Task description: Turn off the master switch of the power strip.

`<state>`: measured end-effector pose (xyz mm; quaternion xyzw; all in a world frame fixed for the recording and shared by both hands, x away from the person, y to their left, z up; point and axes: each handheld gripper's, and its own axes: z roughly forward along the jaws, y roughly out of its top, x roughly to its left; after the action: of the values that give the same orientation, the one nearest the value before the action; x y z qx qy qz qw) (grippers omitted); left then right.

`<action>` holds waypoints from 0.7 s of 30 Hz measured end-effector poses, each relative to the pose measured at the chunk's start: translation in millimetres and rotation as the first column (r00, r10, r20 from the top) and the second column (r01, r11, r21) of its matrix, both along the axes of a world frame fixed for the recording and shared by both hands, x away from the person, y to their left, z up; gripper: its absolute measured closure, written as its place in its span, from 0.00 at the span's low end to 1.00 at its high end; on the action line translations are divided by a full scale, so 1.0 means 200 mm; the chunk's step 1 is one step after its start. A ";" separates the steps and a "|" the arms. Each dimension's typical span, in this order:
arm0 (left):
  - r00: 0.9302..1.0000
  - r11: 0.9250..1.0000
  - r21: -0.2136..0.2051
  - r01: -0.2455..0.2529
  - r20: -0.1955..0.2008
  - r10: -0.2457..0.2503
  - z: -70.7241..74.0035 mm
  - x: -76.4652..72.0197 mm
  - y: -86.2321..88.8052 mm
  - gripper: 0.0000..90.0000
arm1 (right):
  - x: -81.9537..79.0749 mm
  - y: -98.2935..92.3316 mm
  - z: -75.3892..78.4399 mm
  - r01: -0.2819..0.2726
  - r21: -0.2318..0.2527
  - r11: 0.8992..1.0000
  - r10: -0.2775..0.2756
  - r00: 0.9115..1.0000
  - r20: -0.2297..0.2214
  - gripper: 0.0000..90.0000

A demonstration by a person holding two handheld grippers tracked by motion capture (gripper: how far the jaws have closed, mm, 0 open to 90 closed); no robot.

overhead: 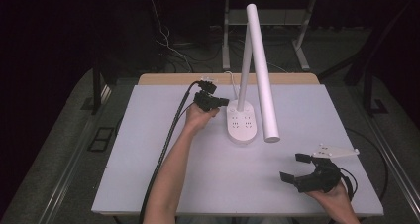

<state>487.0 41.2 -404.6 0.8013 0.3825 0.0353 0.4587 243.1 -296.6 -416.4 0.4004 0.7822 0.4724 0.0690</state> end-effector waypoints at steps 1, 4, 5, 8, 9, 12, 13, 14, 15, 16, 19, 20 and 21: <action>1.000 1.000 0.010 0.009 0.004 -0.009 0.01 0.00 0.02 1.00 | 0.00 0.00 0.00 0.000 0.000 1.000 0.000 1.000 0.000 0.00; 1.000 1.000 -0.006 -0.007 0.012 0.007 0.05 -0.01 0.04 0.99 | 0.00 0.00 0.00 0.000 0.001 1.000 0.000 1.000 0.001 0.00; 1.000 1.000 -0.015 -0.016 0.013 0.016 0.05 -0.02 0.05 0.99 | 0.00 0.00 0.00 0.001 0.001 1.000 -0.001 1.000 0.001 0.00; 0.999 1.000 -0.017 -0.023 0.022 0.023 0.08 -0.03 0.09 0.99 | 0.00 0.00 0.00 0.003 0.002 1.000 -0.003 1.000 0.000 0.00; 0.999 1.000 -0.018 -0.026 0.025 0.026 0.08 -0.04 0.10 0.99 | 0.00 0.00 0.00 0.003 0.003 1.000 -0.003 1.000 0.001 0.00; 0.999 1.000 -0.024 -0.020 0.031 0.020 0.10 -0.05 0.14 0.95 | 0.00 0.00 0.00 0.005 0.002 1.000 -0.005 1.000 0.004 0.00; 0.999 1.000 -0.020 -0.013 0.031 0.013 0.11 -0.06 0.16 0.91 | 0.00 0.00 0.00 0.004 0.002 1.000 -0.004 1.000 0.004 0.00; 0.999 0.999 -0.033 -0.021 0.030 0.022 0.12 -0.07 0.17 0.89 | 0.00 0.00 0.00 0.005 0.003 1.000 -0.005 1.000 0.000 0.00; 0.999 0.999 -0.036 -0.018 0.027 0.019 0.13 -0.08 0.18 0.83 | 0.00 0.00 0.00 0.005 0.003 1.000 -0.005 1.000 0.000 0.00; 0.999 0.999 -0.040 -0.016 0.027 0.017 0.14 -0.08 0.20 0.83 | 0.00 0.00 0.00 0.005 0.003 1.000 -0.005 1.000 -0.001 0.00; 1.000 0.998 -0.058 -0.011 0.027 0.013 0.16 -0.10 0.24 0.75 | 0.00 0.01 0.00 0.000 -0.001 1.000 0.000 1.000 0.006 0.00; 1.000 0.998 -0.055 -0.011 0.028 0.012 0.16 -0.11 0.25 0.72 | 0.00 0.01 0.00 0.000 -0.001 1.000 0.000 1.000 0.006 0.00; 0.999 0.998 -0.061 -0.003 0.034 0.005 0.17 -0.11 0.26 0.69 | 0.00 0.01 0.00 0.000 -0.001 1.000 0.000 1.000 0.006 0.00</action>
<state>464.3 94.2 -370.8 0.7854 0.3770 0.0383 0.4895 243.0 -295.1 -416.0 0.3988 0.7822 0.4733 0.0713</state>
